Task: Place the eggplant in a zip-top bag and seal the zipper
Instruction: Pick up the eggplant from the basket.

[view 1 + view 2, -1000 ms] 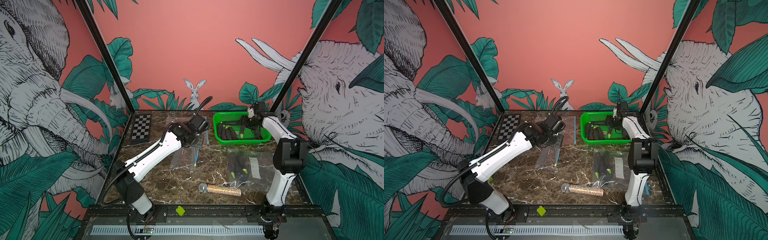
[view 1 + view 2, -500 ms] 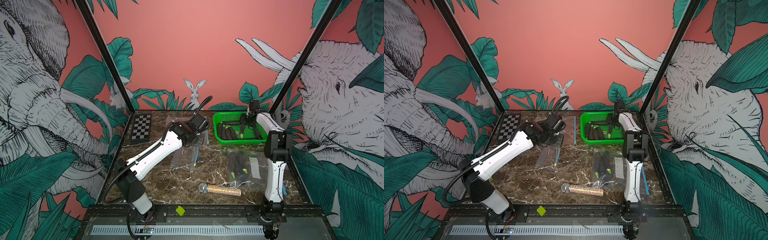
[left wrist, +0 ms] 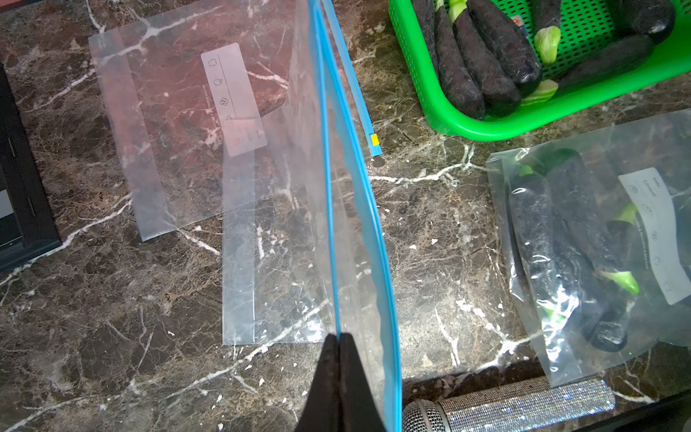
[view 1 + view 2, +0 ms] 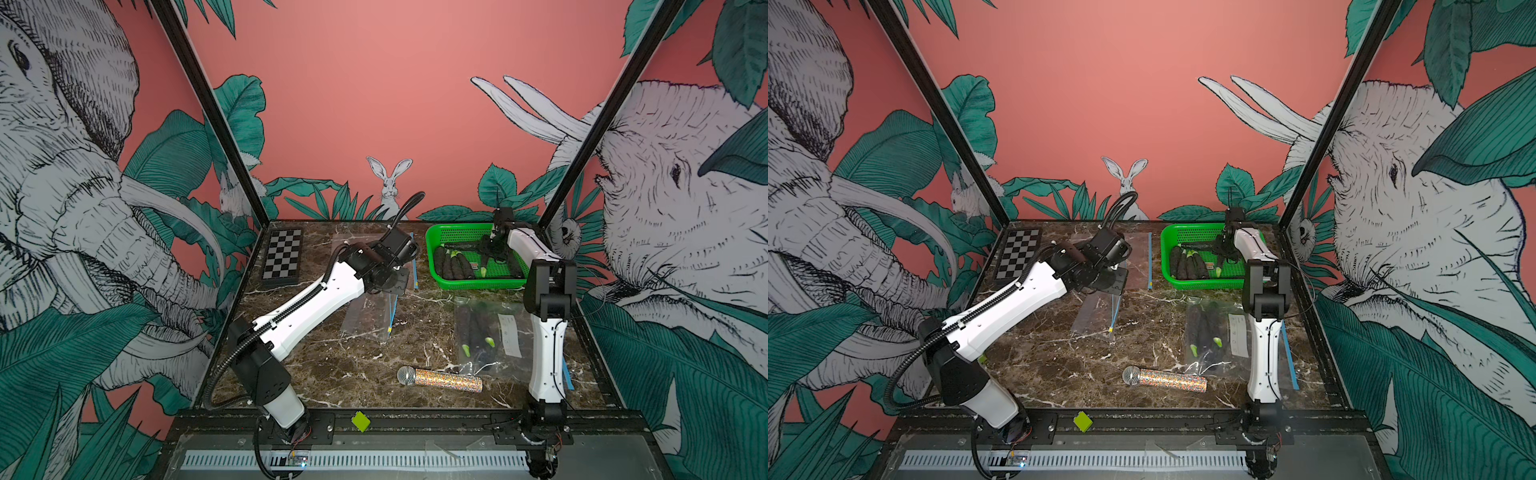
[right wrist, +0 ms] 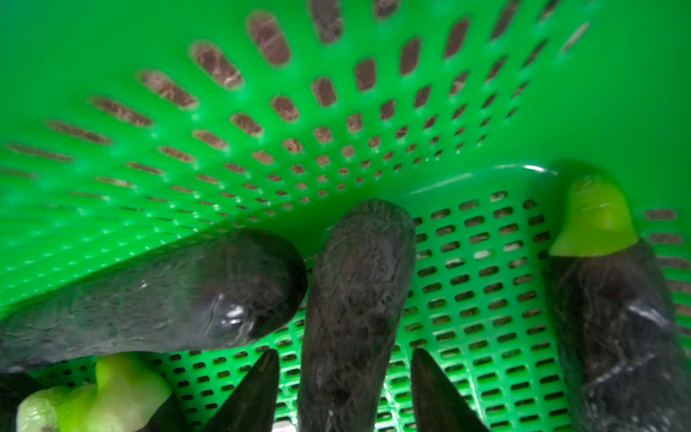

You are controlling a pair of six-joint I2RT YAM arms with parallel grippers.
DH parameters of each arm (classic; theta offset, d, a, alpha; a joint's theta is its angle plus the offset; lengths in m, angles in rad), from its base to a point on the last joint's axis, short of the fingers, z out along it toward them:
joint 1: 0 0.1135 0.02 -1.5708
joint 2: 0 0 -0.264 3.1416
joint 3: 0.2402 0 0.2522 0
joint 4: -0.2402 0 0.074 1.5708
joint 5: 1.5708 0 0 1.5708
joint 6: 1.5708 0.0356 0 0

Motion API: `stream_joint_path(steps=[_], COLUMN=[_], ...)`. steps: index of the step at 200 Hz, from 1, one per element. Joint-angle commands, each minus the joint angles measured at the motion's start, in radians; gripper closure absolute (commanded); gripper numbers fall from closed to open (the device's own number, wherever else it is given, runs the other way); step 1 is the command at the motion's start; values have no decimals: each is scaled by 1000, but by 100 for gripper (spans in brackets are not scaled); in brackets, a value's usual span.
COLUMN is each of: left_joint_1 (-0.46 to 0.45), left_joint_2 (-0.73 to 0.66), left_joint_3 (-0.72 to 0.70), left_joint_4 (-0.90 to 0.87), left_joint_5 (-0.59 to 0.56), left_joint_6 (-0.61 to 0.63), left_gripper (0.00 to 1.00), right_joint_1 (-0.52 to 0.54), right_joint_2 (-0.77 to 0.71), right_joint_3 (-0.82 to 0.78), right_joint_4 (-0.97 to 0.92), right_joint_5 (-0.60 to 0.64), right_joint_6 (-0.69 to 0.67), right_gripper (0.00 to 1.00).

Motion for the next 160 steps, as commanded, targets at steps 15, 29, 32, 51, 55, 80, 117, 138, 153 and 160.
stream_joint_path(steps=[15, 29, 32, 51, 55, 80, 117, 138, 153, 160], left_joint_1=[8, 7, 8, 9, 10, 11, 10, 11, 11, 11], left_joint_2=[-24, -30, -31, -36, -38, -37, -9, 3, 3, 2], left_joint_3=[-13, -18, -19, -20, -19, -8, 31, 49, 50, 51], left_joint_4=[16, 13, 12, 12, 13, 14, -3, -3, 20, 30], left_joint_5=[-2, -4, -5, -7, -7, -6, 7, 11, 30, 38], left_joint_6=[-7, -9, -10, -11, -11, -10, -28, -46, -52, -53], left_gripper=[100, 100, 100, 100, 100, 100, 100, 100, 100, 100], right_joint_1=[4, 4, 4, 1, 2, -4, -18, -19, -21, -22], right_joint_2=[25, -4, -11, -71, -84, -194, -359, -464, -538, -572], right_joint_3=[29, 11, 5, -22, -27, -78, -183, -295, -382, -425], right_joint_4=[-12, 4, 10, 32, 33, 64, 114, 170, 225, 252], right_joint_5=[7, -3, -3, -17, -17, -27, -78, -122, -182, -211], right_joint_6=[-9, -17, -18, -32, -37, -50, -59, -51, -48, -45], right_gripper=[59, 70, 72, 80, 80, 83, 84, 84, 84, 84])
